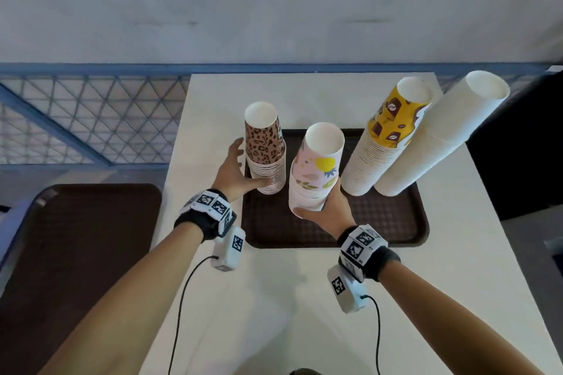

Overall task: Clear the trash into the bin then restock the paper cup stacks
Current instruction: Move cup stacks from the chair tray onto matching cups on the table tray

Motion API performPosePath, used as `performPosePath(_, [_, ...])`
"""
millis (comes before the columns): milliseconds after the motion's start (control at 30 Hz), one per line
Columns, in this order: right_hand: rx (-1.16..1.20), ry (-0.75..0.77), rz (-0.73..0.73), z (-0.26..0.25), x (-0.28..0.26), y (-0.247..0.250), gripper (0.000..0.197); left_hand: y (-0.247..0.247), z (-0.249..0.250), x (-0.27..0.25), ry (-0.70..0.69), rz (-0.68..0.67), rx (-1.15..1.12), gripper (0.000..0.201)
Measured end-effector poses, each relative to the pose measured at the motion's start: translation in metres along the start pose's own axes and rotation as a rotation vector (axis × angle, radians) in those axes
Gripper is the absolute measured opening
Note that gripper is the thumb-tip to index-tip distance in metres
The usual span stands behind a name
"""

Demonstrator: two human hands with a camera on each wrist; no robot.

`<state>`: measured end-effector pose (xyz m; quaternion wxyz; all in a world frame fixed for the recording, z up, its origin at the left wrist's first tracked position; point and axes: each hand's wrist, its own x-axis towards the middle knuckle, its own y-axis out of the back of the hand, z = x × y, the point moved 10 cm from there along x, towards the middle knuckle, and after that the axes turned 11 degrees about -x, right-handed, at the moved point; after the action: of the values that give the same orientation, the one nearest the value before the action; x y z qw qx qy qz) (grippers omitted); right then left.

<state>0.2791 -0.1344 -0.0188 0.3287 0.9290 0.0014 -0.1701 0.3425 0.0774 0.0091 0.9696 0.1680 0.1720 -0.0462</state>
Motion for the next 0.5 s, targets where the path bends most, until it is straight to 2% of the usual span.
performPosePath(100, [0.023, -0.089, 0.05, 0.013, 0.01, -0.01, 0.096, -0.012, -0.02, 0.004, 0.0, 0.009, -0.115, 0.103])
performPosePath(233, [0.072, -0.096, 0.104, 0.013, 0.026, -0.014, 0.079, -0.024, -0.044, 0.017, -0.006, 0.029, -0.178, 0.099])
performPosePath(500, [0.157, -0.051, 0.188, -0.005, 0.075, 0.003, 0.076, -0.027, -0.046, 0.051, -0.046, 0.138, -0.155, 0.092])
